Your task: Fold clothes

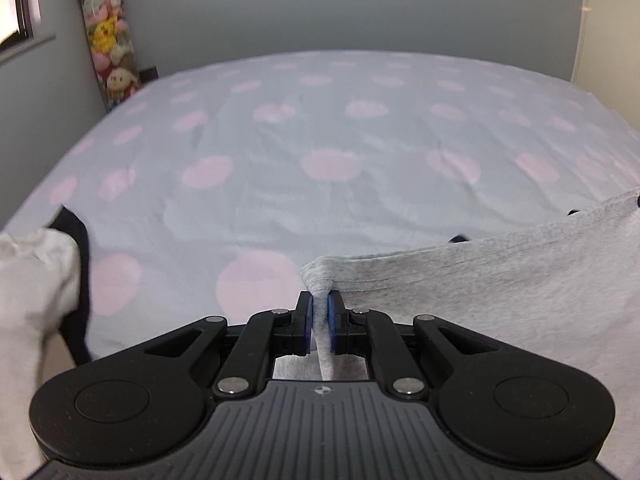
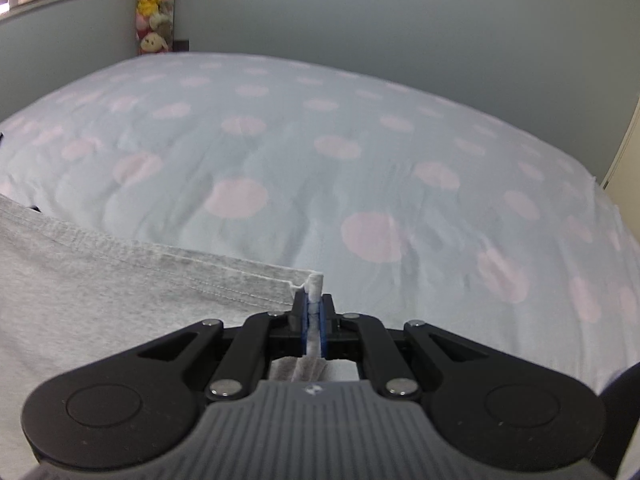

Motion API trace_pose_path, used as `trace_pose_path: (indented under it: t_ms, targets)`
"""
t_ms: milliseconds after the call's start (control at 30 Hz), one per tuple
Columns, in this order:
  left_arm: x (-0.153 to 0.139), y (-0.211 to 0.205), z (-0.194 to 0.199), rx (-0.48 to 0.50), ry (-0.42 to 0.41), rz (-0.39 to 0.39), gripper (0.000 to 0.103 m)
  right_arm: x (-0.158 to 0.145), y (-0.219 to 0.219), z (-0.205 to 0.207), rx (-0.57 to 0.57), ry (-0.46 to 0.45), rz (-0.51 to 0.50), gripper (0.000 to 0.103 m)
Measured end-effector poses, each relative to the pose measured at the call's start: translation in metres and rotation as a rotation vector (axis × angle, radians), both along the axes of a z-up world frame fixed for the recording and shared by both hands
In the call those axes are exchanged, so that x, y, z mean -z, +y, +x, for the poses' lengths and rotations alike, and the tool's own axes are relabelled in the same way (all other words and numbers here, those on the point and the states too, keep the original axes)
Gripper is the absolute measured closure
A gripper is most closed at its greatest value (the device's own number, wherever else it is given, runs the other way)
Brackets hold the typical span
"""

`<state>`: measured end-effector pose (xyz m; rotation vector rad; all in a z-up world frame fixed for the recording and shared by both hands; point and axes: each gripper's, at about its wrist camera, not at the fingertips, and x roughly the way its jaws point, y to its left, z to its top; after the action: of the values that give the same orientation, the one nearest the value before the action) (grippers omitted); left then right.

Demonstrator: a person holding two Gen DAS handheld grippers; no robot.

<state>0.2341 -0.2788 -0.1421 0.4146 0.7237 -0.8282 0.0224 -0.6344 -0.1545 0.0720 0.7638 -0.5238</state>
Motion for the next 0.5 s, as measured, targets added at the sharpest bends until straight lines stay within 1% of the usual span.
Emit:
trace_pose_path:
  t_ms: [167,267,300,333,367,433,467,500]
  targets:
    - [0.022,-0.001,0.009,-0.013,0.037,0.003,0.096,0.025,-0.008,0.010,0.016,0.035,0.039,0.096]
    - [0.026,0.003,0.016,-0.054,0.075,-0.025,0.089,0.033,-0.012,0.011,0.041,0.045,0.078,0.092]
    - [0.026,0.005,0.018,-0.071,0.087,-0.035,0.083,0.033,-0.013,0.011,0.052,0.042,0.089,0.091]
    - [0.023,0.008,0.019,-0.089,0.097,-0.040,0.081,0.032,-0.013,0.011,0.061,0.044,0.095,0.090]
    - [0.019,0.012,0.018,-0.104,0.105,-0.043,0.077,0.028,-0.013,0.010,0.072,0.043,0.096,0.088]
    - [0.008,0.021,0.014,-0.123,0.112,-0.051,0.077,0.017,-0.011,0.003,0.098,0.026,0.097,0.070]
    - [0.002,0.026,0.010,-0.125,0.106,-0.056,0.075,0.011,-0.010,-0.002,0.110,0.010,0.105,0.068]
    - [-0.004,0.031,0.004,-0.126,0.100,-0.061,0.071,0.004,-0.010,-0.009,0.118,-0.008,0.124,0.068]
